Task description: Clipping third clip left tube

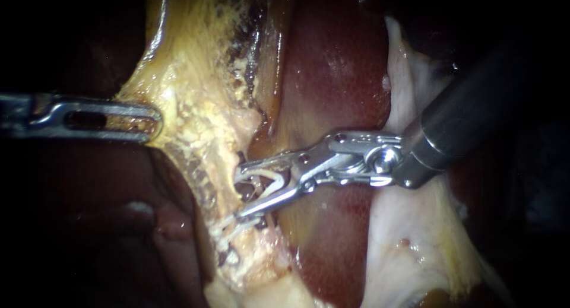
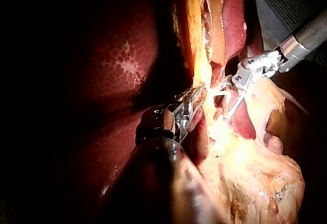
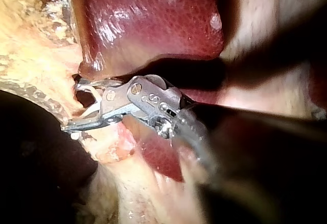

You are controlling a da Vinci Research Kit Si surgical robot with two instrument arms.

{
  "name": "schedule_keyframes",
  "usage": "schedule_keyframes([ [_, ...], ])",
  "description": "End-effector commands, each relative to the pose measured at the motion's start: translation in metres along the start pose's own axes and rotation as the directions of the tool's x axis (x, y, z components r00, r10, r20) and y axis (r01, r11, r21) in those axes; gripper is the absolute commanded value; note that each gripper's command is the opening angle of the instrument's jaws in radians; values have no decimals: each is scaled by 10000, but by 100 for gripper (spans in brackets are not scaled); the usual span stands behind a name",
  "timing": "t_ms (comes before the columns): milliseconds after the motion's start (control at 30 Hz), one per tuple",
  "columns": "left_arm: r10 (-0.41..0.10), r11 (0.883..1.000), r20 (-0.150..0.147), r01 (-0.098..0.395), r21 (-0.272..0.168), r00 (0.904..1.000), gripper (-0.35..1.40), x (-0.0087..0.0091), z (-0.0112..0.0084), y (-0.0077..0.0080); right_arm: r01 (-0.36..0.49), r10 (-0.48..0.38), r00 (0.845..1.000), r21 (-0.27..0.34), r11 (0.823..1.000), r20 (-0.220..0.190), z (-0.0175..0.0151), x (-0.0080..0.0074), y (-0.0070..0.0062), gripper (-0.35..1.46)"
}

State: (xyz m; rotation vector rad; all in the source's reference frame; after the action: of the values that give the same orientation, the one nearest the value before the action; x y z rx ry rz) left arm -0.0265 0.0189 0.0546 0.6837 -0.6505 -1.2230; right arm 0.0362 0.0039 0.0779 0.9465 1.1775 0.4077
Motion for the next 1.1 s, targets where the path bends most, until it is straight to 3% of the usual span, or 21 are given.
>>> schedule_keyframes([
  [33, 0, 10000, 0, 0, -1, 10000, -35, 0, 1, 0, -36, 38, 10000, 165, 9999, -78, 0, 0, -1, 56],
  [267, 2, 10000, 25, -2, -26, 10000, -35, 1, 1, 0, -540, 633, 9964, 1515, 9870, -570, -1, 2, -8, 56],
  [433, 4, 10000, 24, -4, -25, 10000, -35, 1, 1, 1, -750, 1020, 9901, 2511, 9651, -966, -1, 3, -10, 56],
  [633, 13, 10000, 29, -13, -28, 10000, -35, 1, 3, 3, -822, 1235, 9868, 3333, 9392, -1047, 5, 4, -15, 55],
  [900, 42, 10000, 24, -42, -14, 10000, -35, 2, 8, 10, -873, 1562, 9789, 4215, 9026, -1316, 23, 11, -21, 53],
  [1100, 49, 10000, 30, -49, -18, 10000, -35, 3, 10, 13, -984, 1751, 9734, 4203, 9020, -1479, 31, 17, -20, 53],
])
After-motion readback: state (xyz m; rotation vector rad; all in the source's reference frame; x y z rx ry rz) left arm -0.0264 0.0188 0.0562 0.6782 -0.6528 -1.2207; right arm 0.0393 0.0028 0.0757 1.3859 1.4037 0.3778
